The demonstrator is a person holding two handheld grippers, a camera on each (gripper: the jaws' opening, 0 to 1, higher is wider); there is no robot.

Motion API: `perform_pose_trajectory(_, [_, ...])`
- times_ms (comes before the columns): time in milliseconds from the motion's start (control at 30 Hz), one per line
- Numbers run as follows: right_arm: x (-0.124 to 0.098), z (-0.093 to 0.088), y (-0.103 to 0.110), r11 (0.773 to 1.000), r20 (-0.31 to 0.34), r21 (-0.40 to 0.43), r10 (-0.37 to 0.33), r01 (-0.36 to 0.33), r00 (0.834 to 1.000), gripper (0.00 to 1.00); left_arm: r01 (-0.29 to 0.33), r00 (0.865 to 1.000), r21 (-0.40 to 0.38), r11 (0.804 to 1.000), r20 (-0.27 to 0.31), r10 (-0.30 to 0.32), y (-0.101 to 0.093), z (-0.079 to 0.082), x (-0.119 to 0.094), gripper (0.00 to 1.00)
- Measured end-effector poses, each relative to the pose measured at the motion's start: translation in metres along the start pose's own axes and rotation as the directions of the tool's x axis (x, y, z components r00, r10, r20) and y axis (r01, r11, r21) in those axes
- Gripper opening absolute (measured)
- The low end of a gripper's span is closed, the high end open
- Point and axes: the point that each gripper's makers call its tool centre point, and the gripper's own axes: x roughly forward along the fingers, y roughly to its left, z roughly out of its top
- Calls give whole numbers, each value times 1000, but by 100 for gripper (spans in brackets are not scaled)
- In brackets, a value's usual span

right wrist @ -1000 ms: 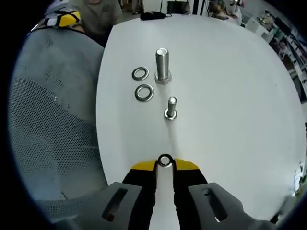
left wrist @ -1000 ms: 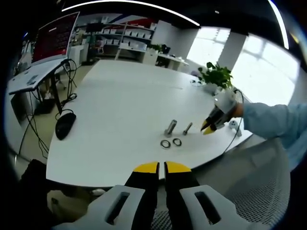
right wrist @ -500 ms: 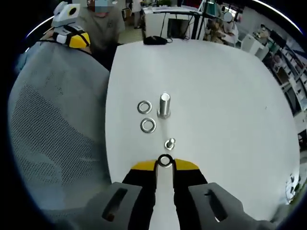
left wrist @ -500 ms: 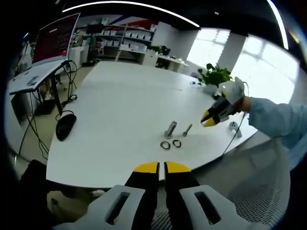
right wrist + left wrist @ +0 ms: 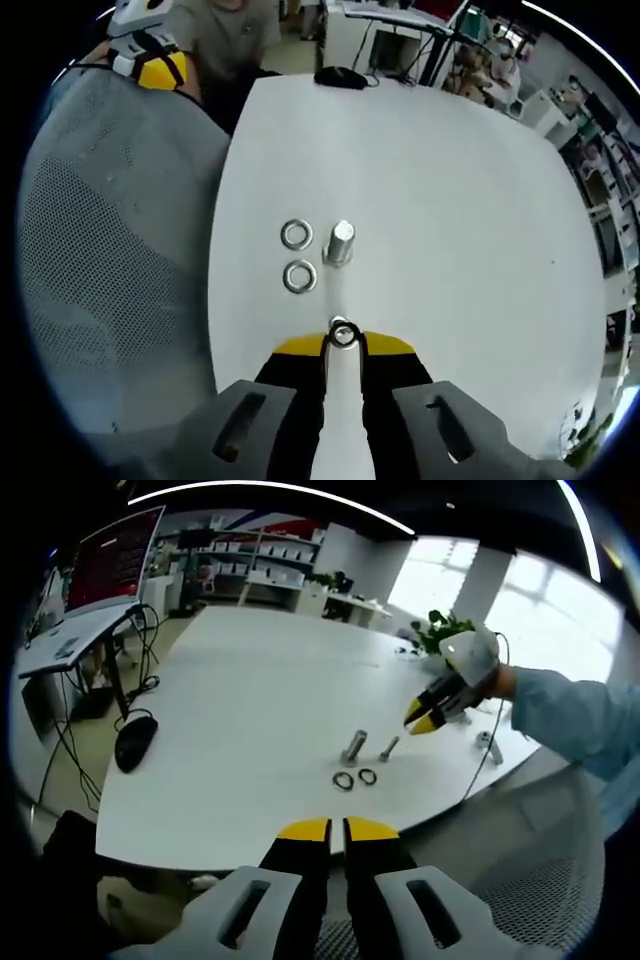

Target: Place the washer onto the threaded stud by aligning its center hole with the stud, sliding it down to the base, and recovering from edge contact or off-axis alignment until the washer reaches the visible bottom stop.

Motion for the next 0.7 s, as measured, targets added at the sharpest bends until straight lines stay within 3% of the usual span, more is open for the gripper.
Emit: perform_pose_trajectory(700, [21,-7,-2,998,-76,-37,38,-41,996,14,4,1000,-6,1000,-2,-4,-1,-1,0,7])
